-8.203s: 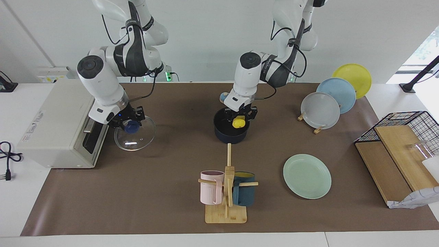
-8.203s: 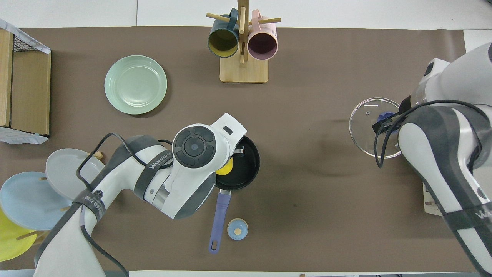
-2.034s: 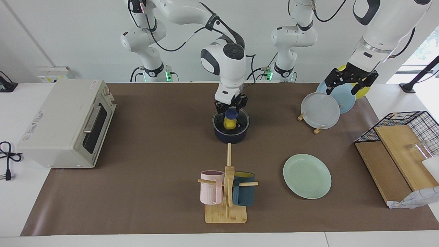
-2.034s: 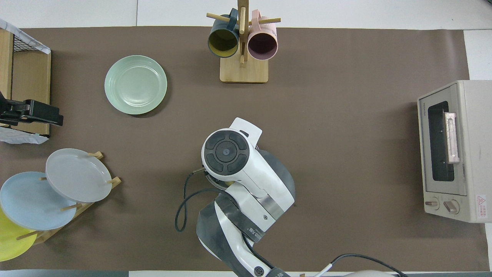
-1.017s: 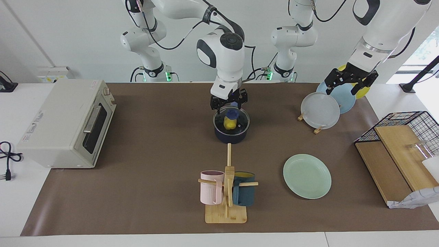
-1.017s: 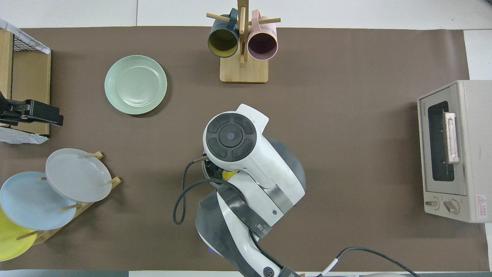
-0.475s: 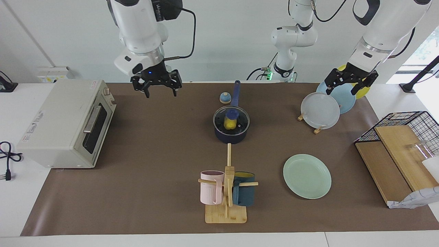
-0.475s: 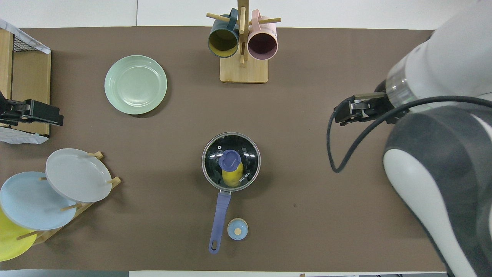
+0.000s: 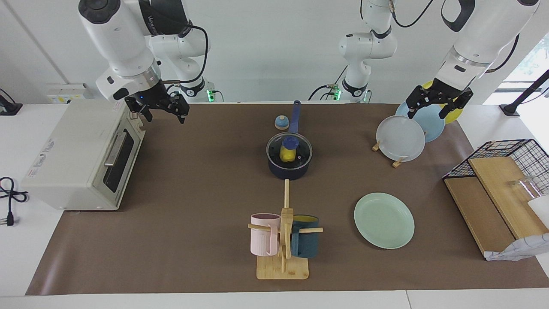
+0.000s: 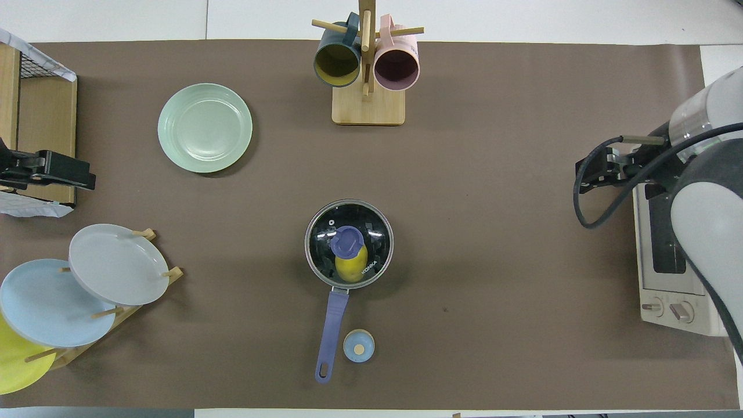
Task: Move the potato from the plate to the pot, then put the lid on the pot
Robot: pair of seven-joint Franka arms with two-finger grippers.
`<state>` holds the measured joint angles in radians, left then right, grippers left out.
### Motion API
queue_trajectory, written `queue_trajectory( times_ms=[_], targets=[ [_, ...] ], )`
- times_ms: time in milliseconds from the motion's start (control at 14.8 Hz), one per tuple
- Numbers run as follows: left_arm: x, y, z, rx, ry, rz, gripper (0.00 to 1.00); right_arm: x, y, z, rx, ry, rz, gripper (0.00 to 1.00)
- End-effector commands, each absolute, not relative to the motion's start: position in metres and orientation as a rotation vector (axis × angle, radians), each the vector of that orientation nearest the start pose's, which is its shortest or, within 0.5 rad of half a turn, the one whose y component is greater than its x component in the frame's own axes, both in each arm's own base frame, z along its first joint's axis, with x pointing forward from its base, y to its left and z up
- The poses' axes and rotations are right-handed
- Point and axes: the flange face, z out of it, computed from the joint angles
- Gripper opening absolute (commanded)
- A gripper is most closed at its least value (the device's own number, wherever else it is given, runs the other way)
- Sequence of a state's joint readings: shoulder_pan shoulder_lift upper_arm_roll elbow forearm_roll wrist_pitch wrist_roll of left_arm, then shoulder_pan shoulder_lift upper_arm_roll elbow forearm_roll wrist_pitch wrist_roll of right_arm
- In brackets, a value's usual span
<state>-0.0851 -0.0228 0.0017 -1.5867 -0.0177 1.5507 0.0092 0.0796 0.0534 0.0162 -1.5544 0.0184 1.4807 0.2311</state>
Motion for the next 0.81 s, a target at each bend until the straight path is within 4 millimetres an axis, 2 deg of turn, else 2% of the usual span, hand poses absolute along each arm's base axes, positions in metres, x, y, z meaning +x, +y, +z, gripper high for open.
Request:
queue_trajectory(
  times_ms=[0, 203, 339, 542, 746],
  targets=[
    [0.536, -0.046, 0.629, -3.139, 0.135, 0.034, 1.00, 0.551, 0.055, 0.597, -3.166, 0.168, 0.159, 1.00],
    [0.536, -0.044, 0.629, -3.139, 0.130, 0.034, 1.00, 0.556, 0.041, 0.595, -3.180, 0.134, 0.149, 1.00],
    [0.536, -0.044, 0.629, -3.139, 0.133, 0.034, 1.00, 0.555, 0.033, 0.597, -3.190, 0.043, 0.165, 1.00],
    [0.536, -0.044, 0.629, -3.139, 0.130, 0.036, 1.00, 0.541, 0.024, 0.597, -3.183, -0.009, 0.253, 1.00],
    [0.536, -0.045, 0.629, -3.139, 0.135, 0.036, 1.00, 0.539, 0.017, 0.595, -3.179, -0.017, 0.259, 1.00]
  ],
)
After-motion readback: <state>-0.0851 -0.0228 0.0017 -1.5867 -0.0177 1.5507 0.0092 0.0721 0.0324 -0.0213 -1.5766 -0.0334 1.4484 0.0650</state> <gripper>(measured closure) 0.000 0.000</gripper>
